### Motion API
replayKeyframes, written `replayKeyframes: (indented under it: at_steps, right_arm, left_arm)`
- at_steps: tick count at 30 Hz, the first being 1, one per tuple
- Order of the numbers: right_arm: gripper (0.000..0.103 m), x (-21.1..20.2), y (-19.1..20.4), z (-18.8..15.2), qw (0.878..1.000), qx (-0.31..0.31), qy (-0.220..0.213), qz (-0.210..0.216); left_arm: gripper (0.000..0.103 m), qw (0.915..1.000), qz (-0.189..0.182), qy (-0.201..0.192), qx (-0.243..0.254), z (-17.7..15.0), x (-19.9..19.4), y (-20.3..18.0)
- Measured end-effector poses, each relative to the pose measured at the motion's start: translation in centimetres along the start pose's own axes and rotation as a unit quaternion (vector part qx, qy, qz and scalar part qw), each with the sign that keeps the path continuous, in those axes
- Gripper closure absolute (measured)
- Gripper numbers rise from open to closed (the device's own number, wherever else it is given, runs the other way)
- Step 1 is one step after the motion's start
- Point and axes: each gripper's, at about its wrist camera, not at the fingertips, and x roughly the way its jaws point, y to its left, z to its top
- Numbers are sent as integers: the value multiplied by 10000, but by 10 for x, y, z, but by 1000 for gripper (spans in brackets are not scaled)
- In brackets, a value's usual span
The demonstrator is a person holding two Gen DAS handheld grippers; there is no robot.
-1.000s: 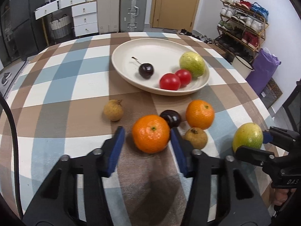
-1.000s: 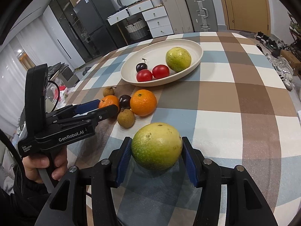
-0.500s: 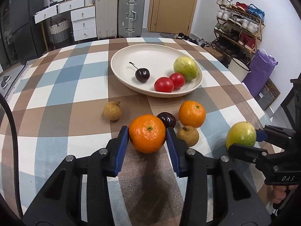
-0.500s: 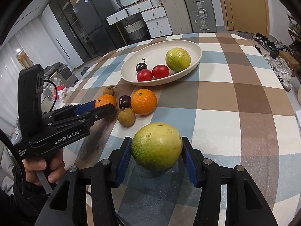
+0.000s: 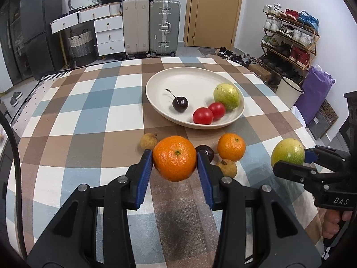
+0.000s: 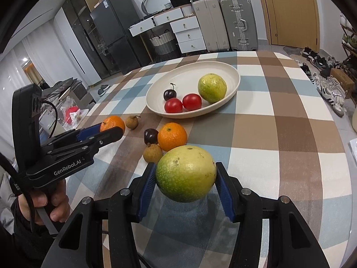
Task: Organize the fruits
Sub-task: 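Carry the pomelo and orange over the cream plate with both grippers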
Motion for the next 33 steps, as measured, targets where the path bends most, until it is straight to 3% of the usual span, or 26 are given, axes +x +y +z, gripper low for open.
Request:
replayKeyframes:
  at_steps: [21,33]
  right_arm:
    - [50,-4,-23,44,9978,-79,-658,72]
    - [50,8,-32,76,9968,-178,-768,124]
  left_arm:
    - [65,9994,244,-260,-42,24,1,3]
    - [65,9992,264,-299,-28,43,13,3]
